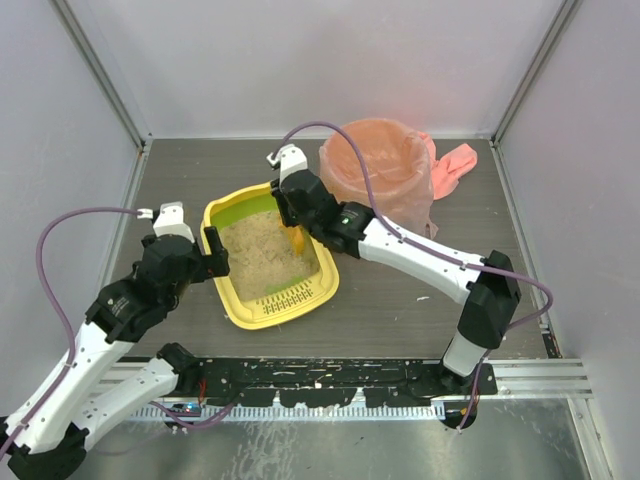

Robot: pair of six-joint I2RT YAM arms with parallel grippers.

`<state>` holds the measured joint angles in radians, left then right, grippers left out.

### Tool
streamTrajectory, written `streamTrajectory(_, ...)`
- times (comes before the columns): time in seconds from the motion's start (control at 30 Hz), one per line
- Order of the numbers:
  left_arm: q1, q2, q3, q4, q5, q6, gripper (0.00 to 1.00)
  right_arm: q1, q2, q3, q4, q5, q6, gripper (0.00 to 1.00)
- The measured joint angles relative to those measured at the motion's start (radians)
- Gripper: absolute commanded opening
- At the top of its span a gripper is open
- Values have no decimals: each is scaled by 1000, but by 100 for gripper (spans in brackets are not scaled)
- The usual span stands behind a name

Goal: Clean the litter box

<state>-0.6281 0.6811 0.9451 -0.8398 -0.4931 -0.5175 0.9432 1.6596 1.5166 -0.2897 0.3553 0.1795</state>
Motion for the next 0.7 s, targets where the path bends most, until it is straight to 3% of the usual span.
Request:
streamTrajectory(0.23,0,9,0,-13,-35,6,98,55,63,51,-57,154,-39,1)
streamTrajectory(0.7,0,-135,-22,-78,-130,-26,98,138,209,203,-100,310,-134,1)
